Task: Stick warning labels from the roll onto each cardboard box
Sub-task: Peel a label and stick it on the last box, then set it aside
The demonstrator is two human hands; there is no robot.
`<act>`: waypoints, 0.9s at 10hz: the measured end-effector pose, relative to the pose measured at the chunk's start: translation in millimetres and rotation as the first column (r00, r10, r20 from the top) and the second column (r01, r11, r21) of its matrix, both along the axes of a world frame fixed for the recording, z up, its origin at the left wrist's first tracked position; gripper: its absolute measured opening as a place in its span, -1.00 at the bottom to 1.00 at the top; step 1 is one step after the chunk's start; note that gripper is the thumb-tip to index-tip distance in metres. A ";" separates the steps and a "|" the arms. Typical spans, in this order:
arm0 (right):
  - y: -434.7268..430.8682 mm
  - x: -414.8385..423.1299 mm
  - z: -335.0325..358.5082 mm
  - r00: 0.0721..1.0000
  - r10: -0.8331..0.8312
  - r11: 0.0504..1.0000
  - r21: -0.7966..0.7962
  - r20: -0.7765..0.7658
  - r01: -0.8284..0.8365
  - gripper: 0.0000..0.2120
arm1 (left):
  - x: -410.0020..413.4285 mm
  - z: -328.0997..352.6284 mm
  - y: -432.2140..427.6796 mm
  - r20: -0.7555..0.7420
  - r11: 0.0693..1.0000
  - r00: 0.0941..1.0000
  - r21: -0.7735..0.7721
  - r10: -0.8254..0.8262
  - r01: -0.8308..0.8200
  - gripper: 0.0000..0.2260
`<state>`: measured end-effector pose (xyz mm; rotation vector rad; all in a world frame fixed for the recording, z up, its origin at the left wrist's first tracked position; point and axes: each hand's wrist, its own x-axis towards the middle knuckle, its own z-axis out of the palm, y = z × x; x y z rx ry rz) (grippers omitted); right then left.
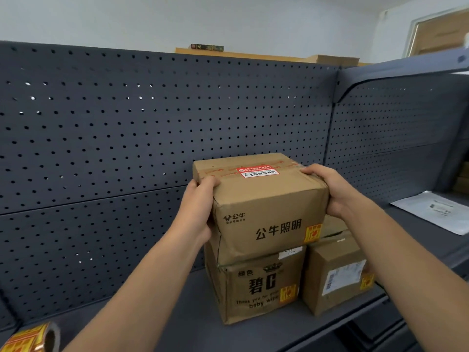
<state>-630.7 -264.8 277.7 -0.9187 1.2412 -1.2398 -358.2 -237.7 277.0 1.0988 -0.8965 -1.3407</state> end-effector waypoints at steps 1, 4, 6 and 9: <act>-8.4 -5.1 0.1 1.000 0.017 1.000 0.015 -0.019 -0.017 -0.70 | -3.7 -3.8 -7.8 0.030 1.000 1.000 0.021 0.004 -0.005 -0.70; -24.5 -17.3 -3.7 0.994 0.038 0.999 0.025 -0.102 -0.035 -0.68 | -5.5 -12.5 -24.8 0.176 0.998 0.983 0.039 0.048 -0.056 -0.58; -26.6 -19.9 -6.4 0.991 0.048 0.999 0.000 -0.122 -0.048 -0.65 | -5.8 -17.1 -29.3 0.171 0.998 0.983 0.016 0.061 -0.065 -0.57; -25.0 -20.9 6.3 0.817 -0.239 0.949 -0.303 -0.524 0.083 -0.81 | -0.5 -5.8 -20.1 0.317 0.980 0.937 -0.176 0.149 -0.097 -0.60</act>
